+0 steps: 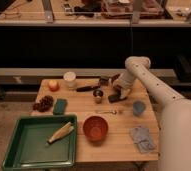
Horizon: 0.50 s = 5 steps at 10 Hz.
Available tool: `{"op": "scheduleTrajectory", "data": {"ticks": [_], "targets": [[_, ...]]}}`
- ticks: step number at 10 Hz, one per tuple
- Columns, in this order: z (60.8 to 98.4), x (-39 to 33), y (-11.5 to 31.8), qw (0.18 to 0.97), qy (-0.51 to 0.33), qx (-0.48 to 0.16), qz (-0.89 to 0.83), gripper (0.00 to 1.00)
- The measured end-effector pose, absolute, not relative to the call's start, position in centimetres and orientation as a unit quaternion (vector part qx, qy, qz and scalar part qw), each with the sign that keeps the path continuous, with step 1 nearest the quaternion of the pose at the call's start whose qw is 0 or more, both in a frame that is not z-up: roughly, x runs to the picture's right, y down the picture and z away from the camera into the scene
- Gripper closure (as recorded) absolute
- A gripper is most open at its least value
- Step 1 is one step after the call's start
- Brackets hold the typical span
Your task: Wipe red bowl with eraser
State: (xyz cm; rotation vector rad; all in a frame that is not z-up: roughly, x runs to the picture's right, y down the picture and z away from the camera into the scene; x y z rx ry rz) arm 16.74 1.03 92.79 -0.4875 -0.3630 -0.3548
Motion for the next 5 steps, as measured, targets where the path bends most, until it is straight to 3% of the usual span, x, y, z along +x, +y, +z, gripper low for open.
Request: {"op": "scheduleTrajectory", "data": {"ticks": [5], "targets": [[93.7, 16.0, 2.9, 0.932, -0.179, -0.252, -0.187, 0.37]]}}
